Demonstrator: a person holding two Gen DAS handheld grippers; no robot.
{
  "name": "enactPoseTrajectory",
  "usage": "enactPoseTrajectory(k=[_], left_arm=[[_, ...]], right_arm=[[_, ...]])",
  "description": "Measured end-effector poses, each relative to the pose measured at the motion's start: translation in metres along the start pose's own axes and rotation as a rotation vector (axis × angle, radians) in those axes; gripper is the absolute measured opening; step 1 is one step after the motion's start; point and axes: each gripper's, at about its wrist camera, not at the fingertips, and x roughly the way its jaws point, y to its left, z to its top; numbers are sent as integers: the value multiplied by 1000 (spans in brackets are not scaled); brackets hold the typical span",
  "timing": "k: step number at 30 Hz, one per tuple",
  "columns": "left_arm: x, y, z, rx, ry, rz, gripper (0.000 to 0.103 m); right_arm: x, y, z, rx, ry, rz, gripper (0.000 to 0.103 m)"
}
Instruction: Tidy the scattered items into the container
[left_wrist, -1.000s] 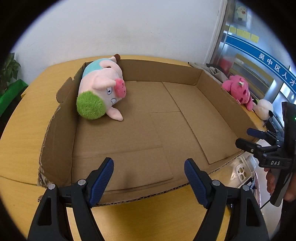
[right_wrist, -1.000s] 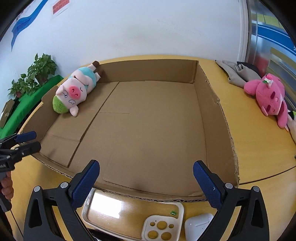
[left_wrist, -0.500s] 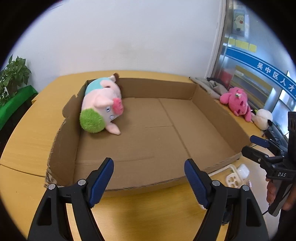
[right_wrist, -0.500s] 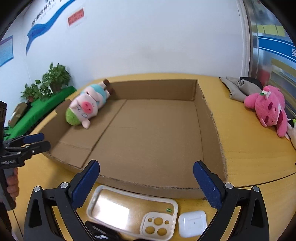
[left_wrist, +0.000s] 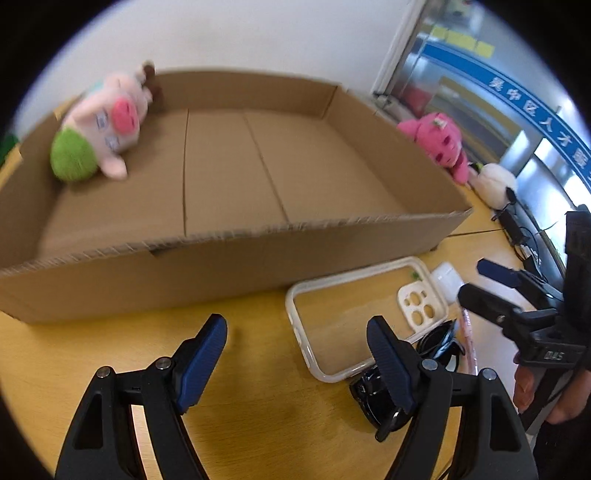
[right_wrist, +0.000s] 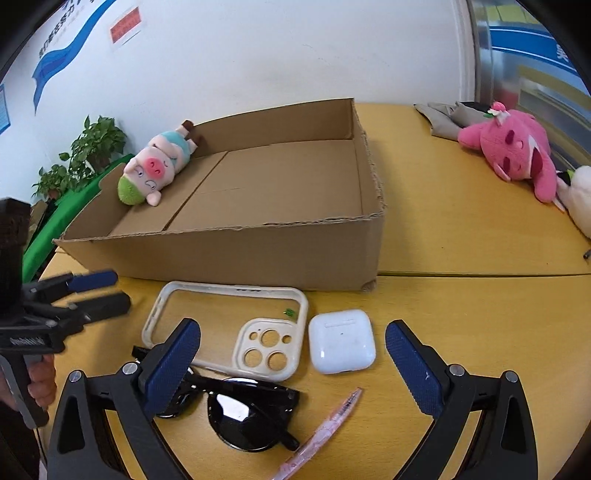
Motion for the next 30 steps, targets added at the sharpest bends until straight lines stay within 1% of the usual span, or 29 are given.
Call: enactPoseTrajectory(k=[1,2,3,4,5,7,8,10,11,13,15,18,19,20,21,22,23,25,26,27,29,30], left_arm=[[9,1,0,-14,29,-11,71],[13,0,0,-16,40,-18,68],[13,-5,1,1,28,8,63],[14,-9,1,10,34,17,55],[15,-11,0,18,39,30,48],[15,-13,0,33,44,72,26],[16,-12,0,33,46,94,21],[13,-6,0,11,55,87,8],[11,-1,-1,-8,62,72,8],[8,9,-3,-23,66,65,8],[3,18,-6,-36,64,83,7],[-6,33,-12,-63,61,99,7],[-8,37,-14,-68,60,102,7],[-11,40,-17,-74,59,104,7],[-13,43,-19,-79,58,104,7],[-14,45,-20,-81,57,102,7],[-15,46,-21,-82,56,100,7],[-15,46,-21,-83,54,100,6],[-14,45,-21,-83,53,100,6],[-15,45,-21,-83,52,98,6],[-13,42,-20,-73,52,105,6],[-14,42,-21,-67,53,108,6]], right_arm=[[2,-1,0,5,4,-2,102],[4,-1,0,7,6,-1,102],[4,-1,0,5,8,1,102],[4,-1,-1,0,9,9,102],[4,0,-2,-3,15,14,102],[4,1,-4,0,23,18,102],[4,2,-5,0,26,21,102],[4,3,-6,-1,28,27,102],[4,3,-7,-1,31,33,101],[5,7,-7,-9,42,62,97],[7,15,-7,-27,53,73,91],[8,32,-6,-67,61,87,88],[12,39,-6,-79,80,83,86],[18,45,-6,-87,102,78,73],[24,50,-7,-94,123,83,57],[29,54,-7,-98,140,90,52],[35,60,-9,-107,162,92,50],[42,68,-12,-118,187,89,50],[44,73,-12,-133,187,70,49],[45,76,-12,-146,191,52,42],[46,76,-11,-151,201,40,23],[46,76,-11,-144,206,42,21]])
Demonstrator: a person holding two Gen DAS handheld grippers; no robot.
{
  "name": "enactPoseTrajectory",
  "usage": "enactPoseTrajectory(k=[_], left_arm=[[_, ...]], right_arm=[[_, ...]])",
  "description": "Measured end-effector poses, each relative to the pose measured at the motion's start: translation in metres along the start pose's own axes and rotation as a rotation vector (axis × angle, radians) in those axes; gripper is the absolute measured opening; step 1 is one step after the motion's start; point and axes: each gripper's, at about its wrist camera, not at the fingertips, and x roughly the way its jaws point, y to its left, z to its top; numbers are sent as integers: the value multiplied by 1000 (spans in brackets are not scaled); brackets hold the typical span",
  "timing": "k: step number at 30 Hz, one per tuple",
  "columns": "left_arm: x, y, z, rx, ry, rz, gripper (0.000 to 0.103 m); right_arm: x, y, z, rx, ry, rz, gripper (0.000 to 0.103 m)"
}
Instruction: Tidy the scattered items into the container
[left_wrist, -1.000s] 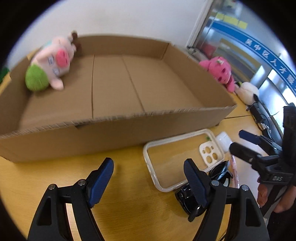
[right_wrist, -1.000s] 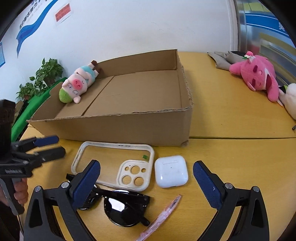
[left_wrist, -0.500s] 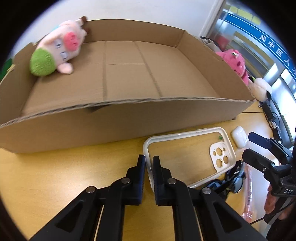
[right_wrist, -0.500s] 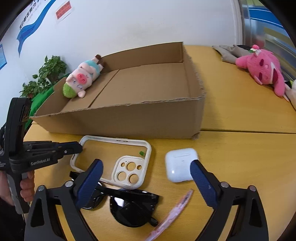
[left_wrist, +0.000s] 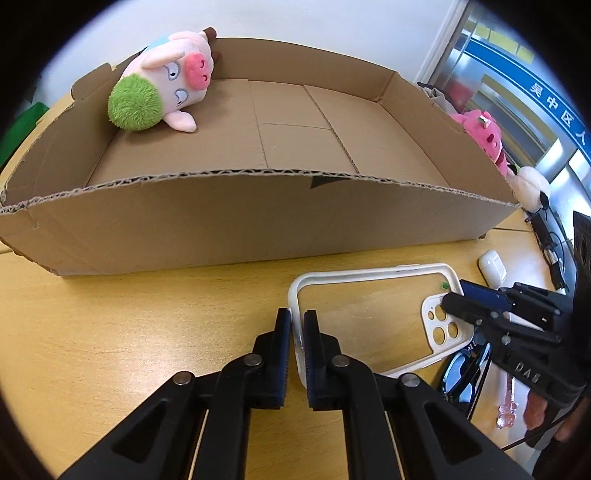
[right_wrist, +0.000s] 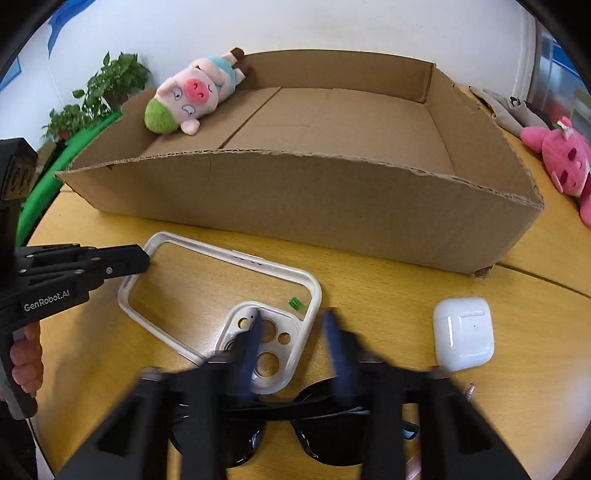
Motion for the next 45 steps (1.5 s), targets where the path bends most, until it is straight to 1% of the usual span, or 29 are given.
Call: enactPoseTrajectory(k=[2,5,7,10,13,16,18,21,22,24,25,26,28,31,33,34,36,38,42,45], left_arm=[[-1,-2,0,17,5,6,6],[-12,-9,-2,42,-6,28,6],[-28,-13,-2,65,-44,52,5],[-64,-14,5,57,-120,42,5],[-95,-17,22,69,-199,47,5],[-114,-22,48,93,-253,50,5],[-124,-26,73,112,-282,53,5],[-138,-30,108,143,-324,55,5],[-143,-31,121,147,-336,53,5],[-151,-30,147,146,-358,54,5],[-155,-30,164,148,-370,55,5],[-158,-29,173,147,-378,55,5],[-161,-25,198,145,-387,53,5],[-155,-16,237,137,-379,50,5],[-144,-13,261,136,-361,56,5],[-135,-11,274,134,-347,62,5],[-118,-8,289,134,-319,68,5],[-93,-3,304,127,-278,72,5],[-37,10,317,91,-183,83,5],[6,18,316,81,-108,112,5]], right_arm=[[0,0,0,0,7,-17,13],[-4,3,-1,5,-7,-31,11],[-15,3,-2,25,-49,-14,10],[-42,6,4,44,-127,15,10],[-68,11,17,31,-194,25,10],[-94,13,43,10,-261,17,10],[-108,11,64,4,-293,13,10],[-133,7,109,-5,-351,0,10],[-138,7,119,-12,-364,-9,10],[-151,6,152,-27,-396,-28,9],[-154,5,162,-32,-403,-34,9],[-157,4,176,-36,-409,-44,9],[-154,2,207,-49,-400,-63,9],[-141,-12,244,-40,-363,-46,9],[-127,-22,267,-27,-339,-33,9],[-116,-28,280,-18,-323,-24,9],[-95,-37,298,-5,-290,-23,9],[-70,-50,312,6,-255,-27,8],[-17,-72,327,38,-172,-10,8],[24,-82,325,54,-112,-1,8]])
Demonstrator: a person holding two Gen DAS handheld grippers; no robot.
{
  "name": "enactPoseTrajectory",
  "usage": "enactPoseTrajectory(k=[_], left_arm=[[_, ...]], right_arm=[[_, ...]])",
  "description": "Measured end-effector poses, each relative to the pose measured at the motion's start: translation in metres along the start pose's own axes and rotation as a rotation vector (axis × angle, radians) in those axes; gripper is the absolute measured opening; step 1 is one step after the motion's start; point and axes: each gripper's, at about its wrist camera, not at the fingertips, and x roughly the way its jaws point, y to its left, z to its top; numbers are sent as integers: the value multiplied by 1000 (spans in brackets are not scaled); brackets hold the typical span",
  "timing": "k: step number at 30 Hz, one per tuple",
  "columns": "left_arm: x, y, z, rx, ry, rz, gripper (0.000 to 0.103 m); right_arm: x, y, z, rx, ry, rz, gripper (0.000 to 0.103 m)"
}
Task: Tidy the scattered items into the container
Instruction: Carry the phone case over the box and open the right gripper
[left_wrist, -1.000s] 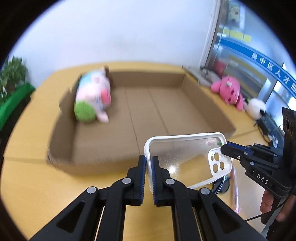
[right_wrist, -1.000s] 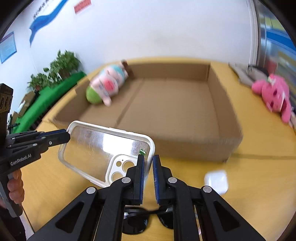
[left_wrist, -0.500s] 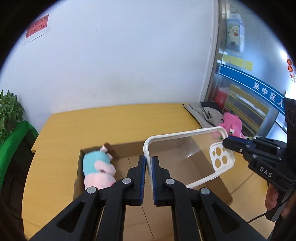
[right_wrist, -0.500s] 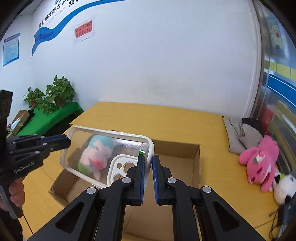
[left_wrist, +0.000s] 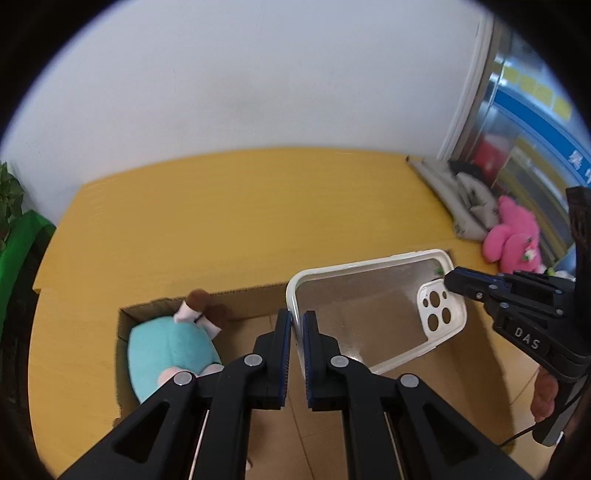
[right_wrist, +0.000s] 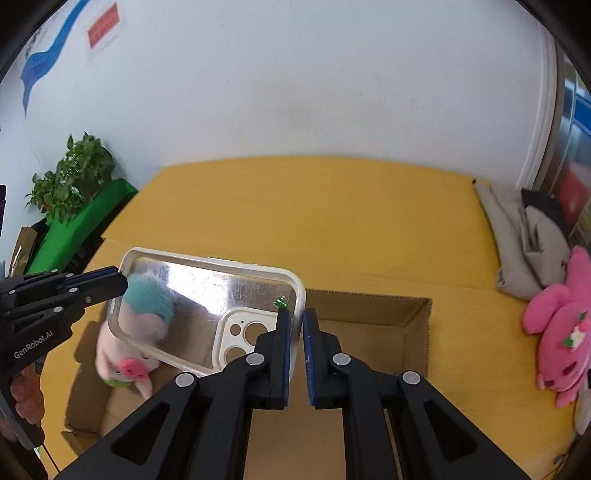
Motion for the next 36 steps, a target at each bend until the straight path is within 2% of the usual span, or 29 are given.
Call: enactPoseTrajectory(k=[5,9,16,19,33,34,36], left_arm=[[60,4,-16,-16,118,48,5],[86,8,-22,-31,181,117,5],[112,4,-23,-6,233,267,4],[121,7,-24,-17,247,299,4],[126,-1,-31,-25,250,295,4],[124,-1,-31,-25,245,291,5],[120,-1,-32,-24,232,290,11]], right_arm=[[58,-7,-15,13,83,8,8],[91,-7,-26,7,138,9,8],[121,0,-30,20,166,24,8],[127,2,-32,31,168,33,8],[133,-10,-38,38,159,14,9],[137,-2,-35,33,156,9,9],[137,1,-35,26,156,-4,10]])
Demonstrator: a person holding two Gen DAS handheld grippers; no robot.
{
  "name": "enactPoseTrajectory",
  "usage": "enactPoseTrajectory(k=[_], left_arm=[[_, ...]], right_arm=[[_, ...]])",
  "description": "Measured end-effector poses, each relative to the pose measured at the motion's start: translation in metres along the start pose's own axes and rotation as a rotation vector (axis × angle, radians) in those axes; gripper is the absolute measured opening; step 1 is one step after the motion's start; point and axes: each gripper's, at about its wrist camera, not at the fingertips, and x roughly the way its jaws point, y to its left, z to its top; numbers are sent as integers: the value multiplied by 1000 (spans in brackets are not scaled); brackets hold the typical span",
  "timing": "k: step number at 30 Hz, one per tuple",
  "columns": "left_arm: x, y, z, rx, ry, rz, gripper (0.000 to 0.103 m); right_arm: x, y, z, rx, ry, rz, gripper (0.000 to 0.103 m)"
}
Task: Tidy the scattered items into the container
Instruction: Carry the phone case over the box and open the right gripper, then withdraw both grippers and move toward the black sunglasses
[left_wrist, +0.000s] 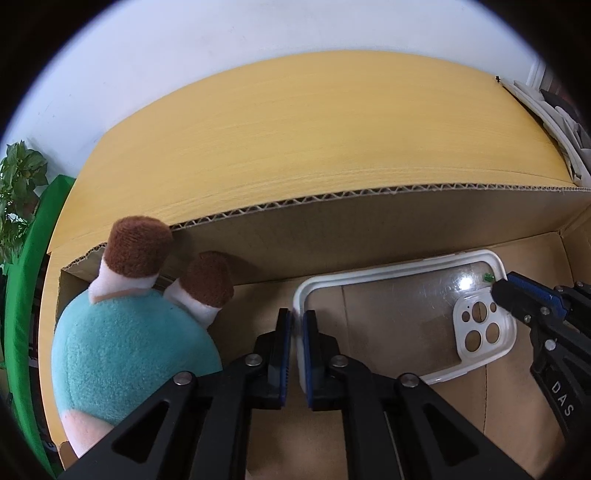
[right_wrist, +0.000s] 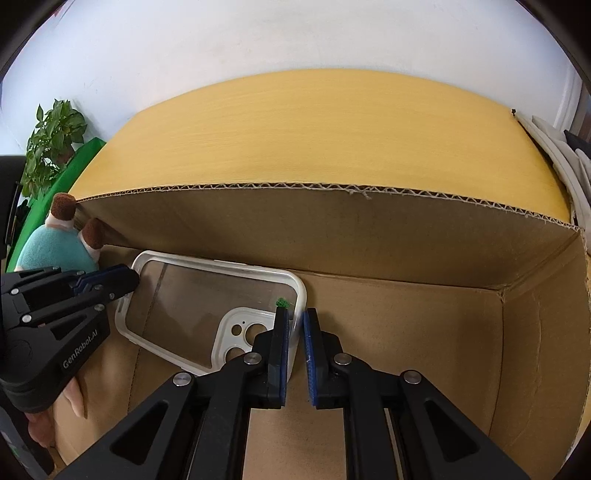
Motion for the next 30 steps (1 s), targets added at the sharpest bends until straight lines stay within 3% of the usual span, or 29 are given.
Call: enactPoseTrajectory(k=[1,2,3,5,6,8,10,12,15,16,18,24,30], left_arm=[[-4,1,-1,-3,-11,-1,22],[-12,2,-3,-11,-32,-1,27],[-23,5,-5,-17,-63,-4,33],[-46,9,-10,-21,-120,1,33],[-64,11,-16,-17,-162,2,34],[-102,18,-37,-10,-245,-23,42],[-137,29,-67,-17,-309,-89,61],[-168,38,-105,-12,-356,-154,68],[-189,37,-144,-1,-389,-179,68],[-190,38,-153,-2,-395,-189,68],[-180,37,-143,0,-394,-206,68],[-144,40,-206,-19,-321,-218,69],[-131,48,-242,-47,-272,-227,69]], right_arm=[[-1,0,-1,-3,-2,-9,12],[-7,0,-2,-7,-17,-22,26],[-15,0,-2,-3,-39,-25,54],[-41,-3,-4,17,-107,-26,86],[-59,-5,-8,21,-145,-16,93],[-89,-9,-22,10,-169,60,96],[-126,-11,-46,-15,-183,140,96],[-157,-9,-73,-59,-194,152,98],[-186,-11,-121,-108,-165,181,98],[-190,-14,-135,-114,-150,189,98],[-190,-13,-164,-117,-112,163,98],[-170,3,-227,-170,-55,2,98],[-179,-8,-244,-102,-118,9,98]])
